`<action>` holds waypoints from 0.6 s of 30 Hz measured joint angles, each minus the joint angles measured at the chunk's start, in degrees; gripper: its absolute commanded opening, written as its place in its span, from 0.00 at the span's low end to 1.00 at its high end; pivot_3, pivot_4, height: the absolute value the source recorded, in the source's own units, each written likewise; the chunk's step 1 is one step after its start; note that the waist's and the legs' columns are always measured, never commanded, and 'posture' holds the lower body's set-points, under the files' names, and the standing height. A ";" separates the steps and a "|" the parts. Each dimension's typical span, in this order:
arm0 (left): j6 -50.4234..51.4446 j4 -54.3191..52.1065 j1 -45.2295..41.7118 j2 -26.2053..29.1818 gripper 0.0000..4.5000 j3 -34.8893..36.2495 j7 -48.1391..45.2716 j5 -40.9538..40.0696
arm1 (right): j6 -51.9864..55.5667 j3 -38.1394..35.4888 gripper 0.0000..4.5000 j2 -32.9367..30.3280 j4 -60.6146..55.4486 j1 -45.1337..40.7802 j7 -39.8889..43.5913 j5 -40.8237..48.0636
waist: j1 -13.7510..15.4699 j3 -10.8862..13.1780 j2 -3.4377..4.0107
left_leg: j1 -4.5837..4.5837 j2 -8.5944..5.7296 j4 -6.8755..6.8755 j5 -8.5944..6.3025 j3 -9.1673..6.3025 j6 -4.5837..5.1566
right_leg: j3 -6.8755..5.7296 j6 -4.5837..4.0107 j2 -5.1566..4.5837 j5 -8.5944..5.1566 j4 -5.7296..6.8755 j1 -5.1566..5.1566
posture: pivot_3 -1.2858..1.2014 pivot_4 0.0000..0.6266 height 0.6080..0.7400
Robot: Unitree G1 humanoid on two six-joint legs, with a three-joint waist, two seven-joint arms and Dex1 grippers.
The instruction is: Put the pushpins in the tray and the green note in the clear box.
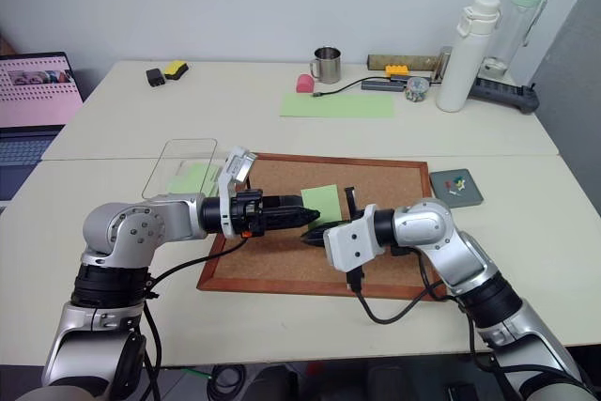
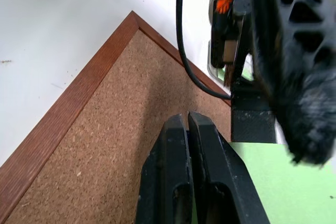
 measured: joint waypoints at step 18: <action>-0.71 2.09 -1.13 -2.61 0.29 1.39 -1.50 -1.99 | 0.93 -0.01 0.00 0.68 0.50 -1.76 -0.18 -0.43 | -0.02 0.00 0.00 | 0.00 0.00 0.02 -0.07 0.00 0.13 | -0.01 0.00 0.00 0.00 0.02 -0.01 | 0.52 0.24 1.00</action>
